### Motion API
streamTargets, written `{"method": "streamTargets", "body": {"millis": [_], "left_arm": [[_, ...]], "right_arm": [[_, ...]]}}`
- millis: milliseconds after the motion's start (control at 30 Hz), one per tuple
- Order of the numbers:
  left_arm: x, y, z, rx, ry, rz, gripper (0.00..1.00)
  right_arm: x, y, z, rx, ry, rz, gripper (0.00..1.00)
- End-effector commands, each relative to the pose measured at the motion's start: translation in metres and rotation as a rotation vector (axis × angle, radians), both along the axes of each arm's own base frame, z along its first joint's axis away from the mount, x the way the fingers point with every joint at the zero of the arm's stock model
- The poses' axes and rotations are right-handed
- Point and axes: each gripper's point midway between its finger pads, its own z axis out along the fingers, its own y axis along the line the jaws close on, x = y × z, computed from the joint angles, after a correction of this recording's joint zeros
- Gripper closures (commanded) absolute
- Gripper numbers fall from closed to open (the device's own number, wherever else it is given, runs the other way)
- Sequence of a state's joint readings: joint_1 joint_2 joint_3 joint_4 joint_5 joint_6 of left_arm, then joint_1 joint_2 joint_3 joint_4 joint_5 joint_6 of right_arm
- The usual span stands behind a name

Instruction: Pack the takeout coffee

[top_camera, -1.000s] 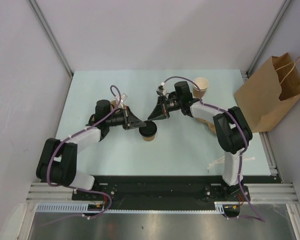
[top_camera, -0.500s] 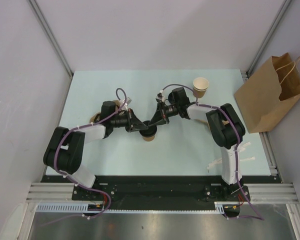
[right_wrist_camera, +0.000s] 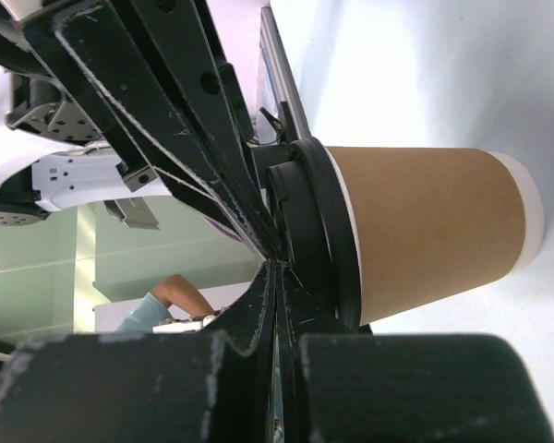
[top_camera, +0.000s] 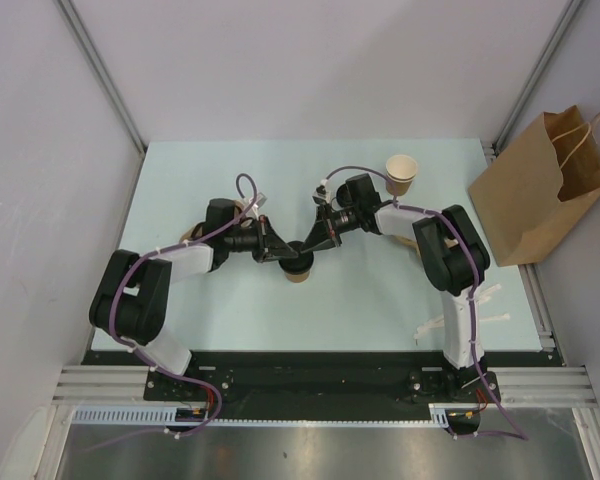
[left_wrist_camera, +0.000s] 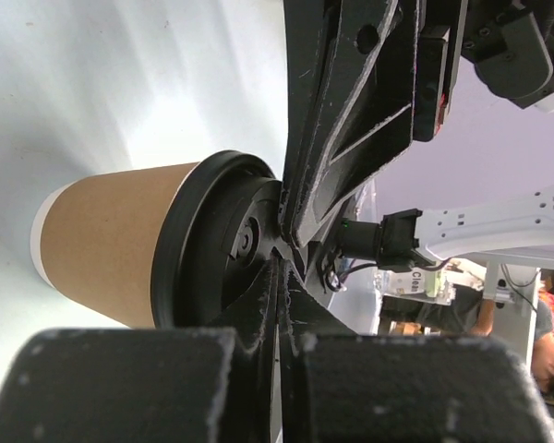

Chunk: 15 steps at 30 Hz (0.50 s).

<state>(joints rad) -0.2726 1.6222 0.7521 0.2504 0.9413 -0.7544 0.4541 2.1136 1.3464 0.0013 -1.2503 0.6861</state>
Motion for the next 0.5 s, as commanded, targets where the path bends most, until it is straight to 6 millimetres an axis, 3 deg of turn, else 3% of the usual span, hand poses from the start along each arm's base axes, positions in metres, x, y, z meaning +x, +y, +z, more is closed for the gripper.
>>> {"method": "streamTargets", "body": {"millis": [0,267,467], "left_arm": [[0.003,0.023,-0.064,0.249,0.065,0.099,1.0],[-0.001,0.029,-0.086,0.327,0.089,0.108,1.0],[-0.014,0.032,-0.11,0.332,0.126,0.087,1.0]], "right_arm": [[-0.004,-0.02,-0.1,-0.287,0.082,-0.096,1.0],[-0.01,-0.031,-0.133,-0.375,0.088,-0.09,1.0],[-0.005,-0.033,-0.135,-0.385,0.07,-0.105,1.0]]}}
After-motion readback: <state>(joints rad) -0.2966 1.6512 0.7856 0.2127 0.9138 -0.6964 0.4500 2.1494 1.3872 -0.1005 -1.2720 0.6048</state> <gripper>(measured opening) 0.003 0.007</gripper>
